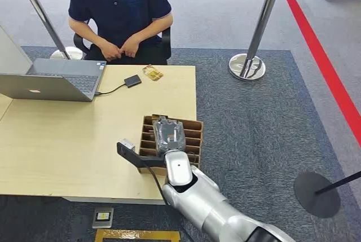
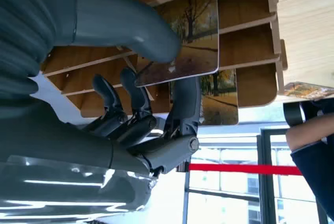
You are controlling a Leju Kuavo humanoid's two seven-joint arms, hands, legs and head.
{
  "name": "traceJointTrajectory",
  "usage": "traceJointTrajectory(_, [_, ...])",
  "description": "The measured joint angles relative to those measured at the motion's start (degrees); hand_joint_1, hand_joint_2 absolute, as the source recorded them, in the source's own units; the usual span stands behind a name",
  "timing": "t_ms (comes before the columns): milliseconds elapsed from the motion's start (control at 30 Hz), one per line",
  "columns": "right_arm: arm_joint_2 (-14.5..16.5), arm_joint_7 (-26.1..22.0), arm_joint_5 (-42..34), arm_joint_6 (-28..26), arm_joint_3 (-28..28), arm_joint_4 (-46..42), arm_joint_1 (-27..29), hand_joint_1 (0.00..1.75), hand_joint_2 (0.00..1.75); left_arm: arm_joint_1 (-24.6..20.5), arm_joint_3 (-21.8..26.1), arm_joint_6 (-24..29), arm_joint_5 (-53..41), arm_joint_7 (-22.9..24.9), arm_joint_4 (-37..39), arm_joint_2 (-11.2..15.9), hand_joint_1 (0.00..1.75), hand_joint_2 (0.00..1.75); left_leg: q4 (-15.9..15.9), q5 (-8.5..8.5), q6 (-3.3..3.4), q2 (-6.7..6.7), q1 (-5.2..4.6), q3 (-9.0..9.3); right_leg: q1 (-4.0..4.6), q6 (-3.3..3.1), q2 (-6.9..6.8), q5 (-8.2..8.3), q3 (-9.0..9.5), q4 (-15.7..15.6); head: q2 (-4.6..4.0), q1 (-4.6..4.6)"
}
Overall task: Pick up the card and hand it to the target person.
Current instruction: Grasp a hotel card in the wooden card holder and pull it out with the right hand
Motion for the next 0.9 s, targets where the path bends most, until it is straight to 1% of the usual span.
traceJointTrajectory(200, [0.0, 0.0, -0.3, 0.0, 0.1, 0.0, 0.0, 1.41, 1.75, 0.0, 0.0, 0.1, 0.1, -0.1, 0.0, 0.0, 0.00, 0.00, 0.0, 0.00, 0.00, 0.00, 0.00, 0.00, 0.00, 0.00, 0.00, 0.00, 0.00, 0.0, 0.00, -0.01])
traceJointTrajectory(400, [0.0, -0.8, -2.4, -0.4, 0.3, -0.1, -0.1, 1.50, 1.75, 0.0, 0.0, 0.2, 0.4, -0.2, 0.0, 0.0, 0.00, 0.00, 0.0, 0.00, 0.00, 0.01, 0.00, 0.00, 0.00, 0.00, 0.00, 0.00, 0.00, 0.0, 0.00, 0.00])
traceJointTrajectory(533, [0.0, -2.8, -5.4, -0.7, 0.2, -1.2, -0.2, 1.50, 1.75, 0.0, 0.0, 0.5, 0.8, -0.2, 0.0, 0.0, 0.00, 0.00, 0.0, 0.00, 0.00, 0.02, 0.00, 0.00, 0.01, 0.00, 0.00, 0.00, 0.00, 0.0, 0.00, -0.01])
traceJointTrajectory(633, [0.0, -5.1, -8.1, -0.5, 0.0, -2.7, 0.0, 1.49, 1.75, 0.0, 0.0, 0.8, 0.9, -0.2, 0.0, 0.0, 0.00, 0.00, 0.0, 0.00, 0.00, 0.02, 0.00, -0.01, 0.02, 0.00, 0.00, 0.00, -0.01, 0.0, 0.00, 0.00])
traceJointTrajectory(733, [0.0, -7.8, -10.6, 0.0, -0.7, -5.1, 0.1, 1.44, 1.75, 0.0, 0.0, 1.1, 1.1, -0.9, 0.0, 0.0, 0.00, 0.00, 0.0, 0.00, 0.00, 0.02, 0.01, -0.02, 0.02, 0.00, 0.00, 0.00, -0.01, 0.0, 0.00, 0.00])
traceJointTrajectory(900, [0.0, -9.6, -11.3, 1.1, -1.9, -9.5, 0.4, 1.42, 1.75, 0.5, 0.1, 1.2, 1.3, -2.2, 0.0, 0.1, 0.00, 0.00, 0.0, 0.00, 0.00, 0.02, 0.01, -0.04, 0.01, 0.00, 0.00, 0.00, -0.02, 0.0, 0.00, 0.00])
